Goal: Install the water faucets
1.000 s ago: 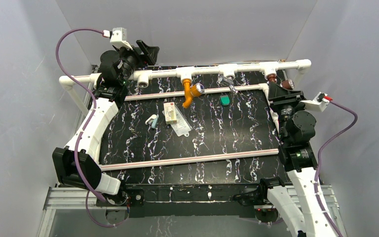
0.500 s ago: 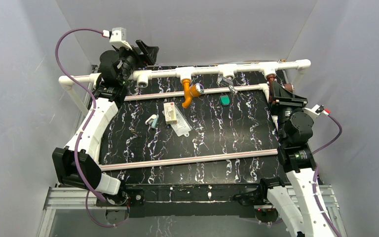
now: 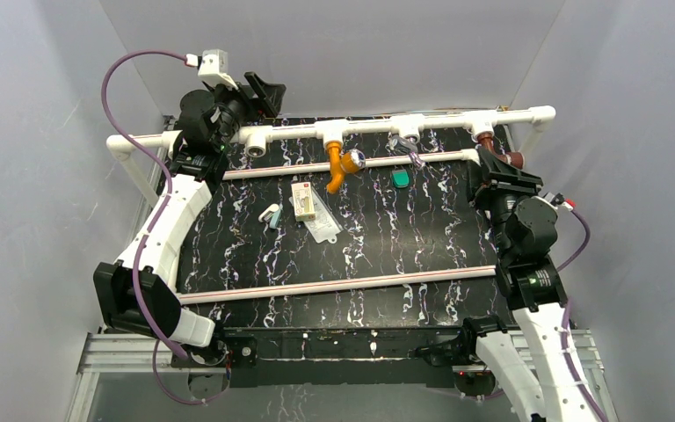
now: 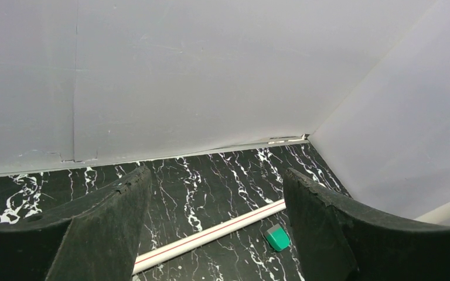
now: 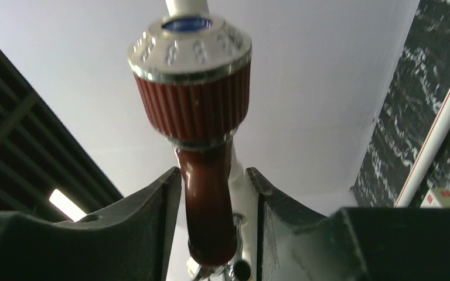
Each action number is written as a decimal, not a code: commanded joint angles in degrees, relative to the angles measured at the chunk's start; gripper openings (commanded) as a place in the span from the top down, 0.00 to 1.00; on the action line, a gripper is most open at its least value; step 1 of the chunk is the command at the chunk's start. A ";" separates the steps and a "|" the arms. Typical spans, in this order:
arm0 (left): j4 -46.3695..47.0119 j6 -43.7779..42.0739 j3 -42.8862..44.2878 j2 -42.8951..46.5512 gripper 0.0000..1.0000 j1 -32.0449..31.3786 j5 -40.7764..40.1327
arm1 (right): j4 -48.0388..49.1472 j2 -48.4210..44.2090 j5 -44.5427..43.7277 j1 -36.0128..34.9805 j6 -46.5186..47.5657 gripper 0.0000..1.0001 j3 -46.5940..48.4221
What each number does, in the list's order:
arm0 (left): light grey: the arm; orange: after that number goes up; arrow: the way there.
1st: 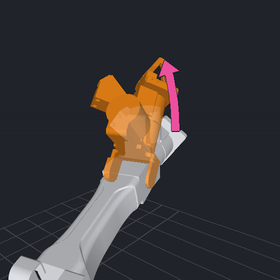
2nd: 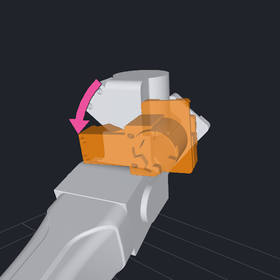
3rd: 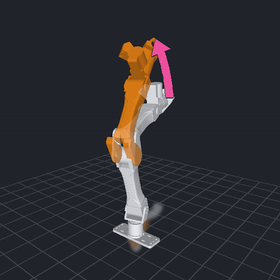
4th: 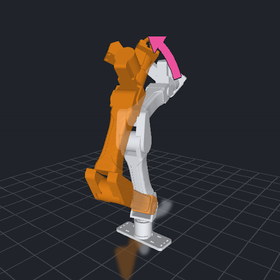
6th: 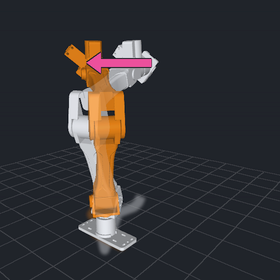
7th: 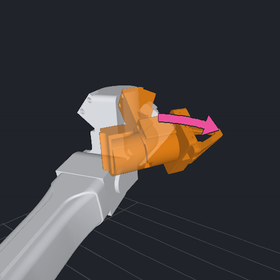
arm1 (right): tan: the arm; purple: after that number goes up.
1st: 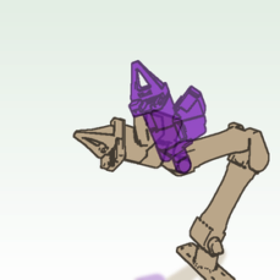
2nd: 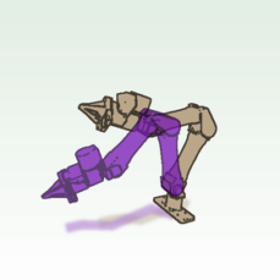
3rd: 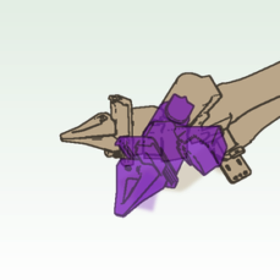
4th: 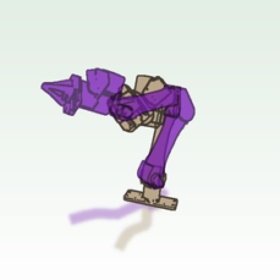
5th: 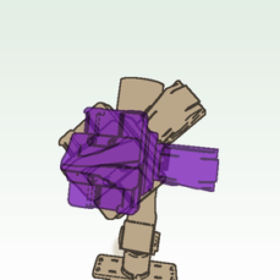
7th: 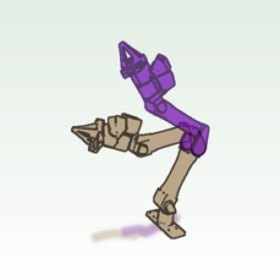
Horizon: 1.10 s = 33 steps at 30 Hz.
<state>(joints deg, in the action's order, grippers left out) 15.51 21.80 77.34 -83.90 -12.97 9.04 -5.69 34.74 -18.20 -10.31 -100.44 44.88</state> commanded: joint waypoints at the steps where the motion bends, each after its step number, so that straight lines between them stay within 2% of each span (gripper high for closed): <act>1: -19.90 -0.27 -7.85 -7.89 0.21 0.18 0.28 | -1.58 -2.14 6.46 -1.38 -2.07 0.44 3.02; 9: -19.90 -0.35 -7.90 -7.78 0.21 0.16 0.19 | -4.20 -4.03 8.61 -1.39 4.74 0.24 3.72; 12: -19.90 -0.31 -7.87 -7.86 0.21 0.19 0.19 | -6.96 -4.35 9.23 -1.37 8.88 0.21 5.08; 23: -20.10 -0.31 -7.88 -7.88 0.21 0.16 0.20 | -20.36 -5.75 12.17 -1.31 26.93 0.20 8.64; 33: -19.96 -0.27 -7.95 -7.95 0.21 0.14 0.23 | -20.60 -8.93 11.96 -1.34 60.17 0.23 10.06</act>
<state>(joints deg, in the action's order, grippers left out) 15.22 21.74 77.34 -83.85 -13.19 9.13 -27.14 26.24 -6.48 -11.49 -58.35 51.66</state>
